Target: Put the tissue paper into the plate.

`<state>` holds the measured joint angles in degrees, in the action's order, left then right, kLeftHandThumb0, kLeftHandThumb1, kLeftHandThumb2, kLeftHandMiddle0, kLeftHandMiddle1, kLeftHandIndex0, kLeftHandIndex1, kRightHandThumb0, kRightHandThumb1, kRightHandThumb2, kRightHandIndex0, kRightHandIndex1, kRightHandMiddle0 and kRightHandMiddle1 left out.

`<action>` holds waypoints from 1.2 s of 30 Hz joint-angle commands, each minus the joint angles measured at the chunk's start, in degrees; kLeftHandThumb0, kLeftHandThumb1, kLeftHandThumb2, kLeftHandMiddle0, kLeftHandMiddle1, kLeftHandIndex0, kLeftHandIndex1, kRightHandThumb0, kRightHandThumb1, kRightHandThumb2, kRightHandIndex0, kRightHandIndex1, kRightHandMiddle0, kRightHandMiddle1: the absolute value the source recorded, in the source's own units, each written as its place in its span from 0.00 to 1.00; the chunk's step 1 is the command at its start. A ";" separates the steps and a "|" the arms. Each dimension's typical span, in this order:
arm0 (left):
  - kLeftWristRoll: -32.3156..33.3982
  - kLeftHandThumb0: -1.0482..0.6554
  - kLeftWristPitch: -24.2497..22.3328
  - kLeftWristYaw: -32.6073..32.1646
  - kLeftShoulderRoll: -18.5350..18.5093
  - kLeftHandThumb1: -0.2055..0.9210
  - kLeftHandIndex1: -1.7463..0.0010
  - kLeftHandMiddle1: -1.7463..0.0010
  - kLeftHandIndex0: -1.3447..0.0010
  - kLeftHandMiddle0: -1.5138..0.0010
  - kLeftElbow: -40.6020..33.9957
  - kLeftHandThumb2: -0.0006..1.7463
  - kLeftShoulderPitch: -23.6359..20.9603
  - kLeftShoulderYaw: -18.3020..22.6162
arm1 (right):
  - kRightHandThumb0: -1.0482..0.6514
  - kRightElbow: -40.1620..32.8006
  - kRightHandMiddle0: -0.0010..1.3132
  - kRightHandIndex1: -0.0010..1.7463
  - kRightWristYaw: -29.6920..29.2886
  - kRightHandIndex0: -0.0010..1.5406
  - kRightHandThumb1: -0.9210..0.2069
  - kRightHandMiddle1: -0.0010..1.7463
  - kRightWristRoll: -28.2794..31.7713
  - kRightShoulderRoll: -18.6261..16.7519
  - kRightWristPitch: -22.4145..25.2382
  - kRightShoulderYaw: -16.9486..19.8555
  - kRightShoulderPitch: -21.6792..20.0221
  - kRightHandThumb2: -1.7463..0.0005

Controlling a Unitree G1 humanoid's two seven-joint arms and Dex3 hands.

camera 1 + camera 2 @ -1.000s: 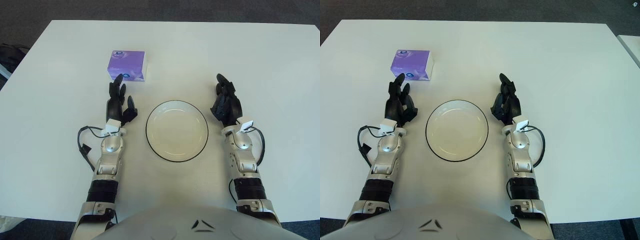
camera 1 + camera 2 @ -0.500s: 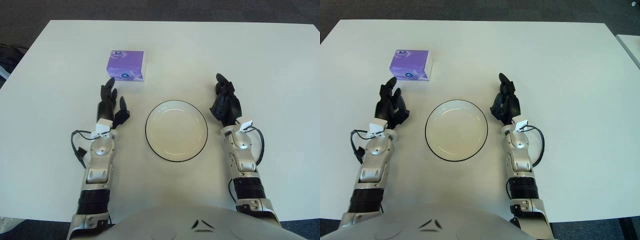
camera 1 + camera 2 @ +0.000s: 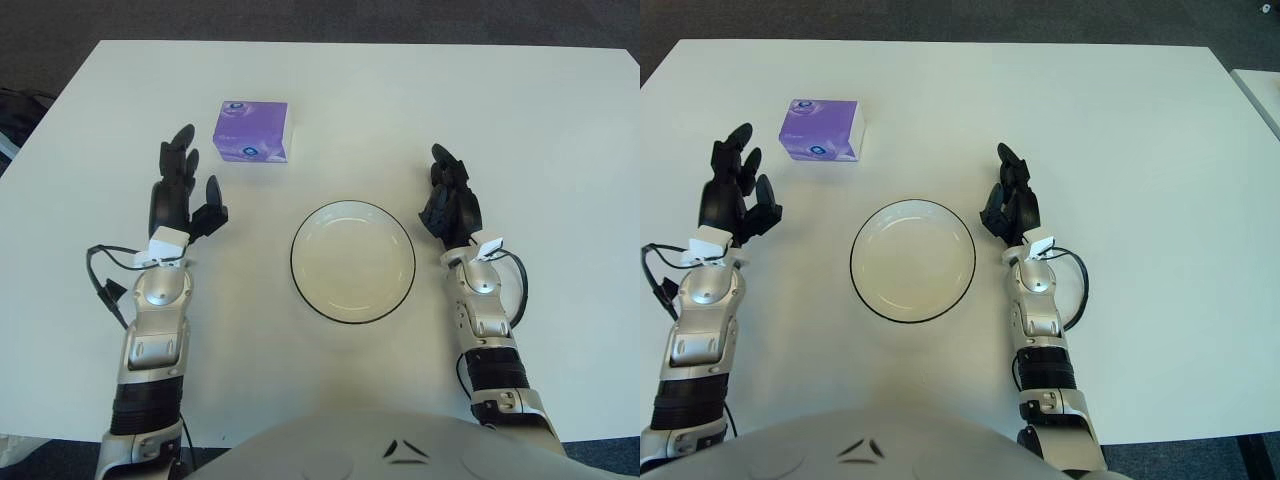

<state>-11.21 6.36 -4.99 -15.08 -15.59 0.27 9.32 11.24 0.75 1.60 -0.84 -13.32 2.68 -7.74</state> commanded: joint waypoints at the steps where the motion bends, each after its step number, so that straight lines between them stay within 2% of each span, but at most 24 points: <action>1: -4.34 0.21 3.26 -1.21 -3.19 1.00 0.77 1.00 1.00 0.82 0.85 0.50 -2.56 1.03 | 0.19 5.73 0.00 0.00 -0.05 0.15 0.00 0.22 0.14 -0.17 3.57 0.07 3.47 0.44; 7: -12.44 0.20 6.29 -4.42 -6.72 1.00 0.77 0.99 1.00 0.83 2.64 0.49 -6.54 1.10 | 0.18 7.10 0.00 0.00 -0.37 0.15 0.00 0.22 -0.15 -0.34 3.38 -0.07 2.60 0.44; 9: -15.44 0.20 5.79 -5.22 -7.57 1.00 0.76 0.99 1.00 0.82 3.30 0.49 -9.58 0.17 | 0.18 7.65 0.00 0.00 -0.51 0.15 0.00 0.22 -0.21 -0.44 3.35 -0.08 2.25 0.44; 12: -17.66 0.20 4.71 -4.88 -8.43 1.00 0.75 0.99 1.00 0.81 4.13 0.48 -12.79 -0.80 | 0.17 8.39 0.00 0.00 -0.59 0.14 0.00 0.22 -0.23 -0.51 3.19 -0.07 1.84 0.44; 17: -18.54 0.21 6.24 -3.51 -10.78 1.00 0.77 0.99 1.00 0.81 7.56 0.45 -16.27 -2.01 | 0.17 9.82 0.00 0.00 -0.61 0.14 0.00 0.22 -0.19 -0.52 2.73 -0.01 1.09 0.44; 20: -20.11 0.21 9.34 -2.47 -13.76 1.00 0.82 1.00 1.00 0.83 12.07 0.43 -19.39 -4.15 | 0.16 10.63 0.00 0.00 -0.76 0.14 0.00 0.21 -0.21 -0.58 2.54 0.04 0.67 0.44; 24: -26.58 0.22 14.27 -5.94 -17.32 1.00 0.90 1.00 1.00 0.88 20.52 0.41 -25.12 -8.35 | 0.16 11.57 0.00 0.00 -0.93 0.14 0.00 0.21 -0.24 -0.65 2.23 0.07 0.17 0.44; 26: -27.53 0.23 15.31 -6.91 -17.89 1.00 0.92 1.00 1.00 0.89 22.37 0.40 -26.25 -9.03 | 0.16 11.75 0.00 0.00 -0.97 0.14 0.00 0.21 -0.22 -0.65 2.11 0.06 0.09 0.44; 28: -30.01 0.22 15.98 -6.97 -19.64 1.00 0.93 1.00 1.00 0.90 24.77 0.41 -28.87 -10.61 | 0.16 12.06 0.00 0.00 -1.13 0.14 0.00 0.21 -0.22 -0.72 2.18 0.08 -0.14 0.44; 32: -34.85 0.21 17.00 -5.25 -23.76 1.00 0.91 1.00 1.00 0.90 34.30 0.44 -36.56 -15.06 | 0.16 12.83 0.00 0.00 -1.54 0.14 0.00 0.21 -0.38 -0.81 2.46 0.10 -0.71 0.44; 36: -40.54 0.19 18.48 -7.13 -25.02 1.00 0.85 0.99 1.00 0.89 45.61 0.45 -45.90 -20.77 | 0.15 13.78 0.00 0.00 -1.90 0.13 0.00 0.21 -0.50 -0.86 2.42 0.12 -1.29 0.45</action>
<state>-47.81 23.41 -10.66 -37.90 22.53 -38.59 -7.63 18.44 -0.71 1.28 -1.17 -16.04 2.85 -13.40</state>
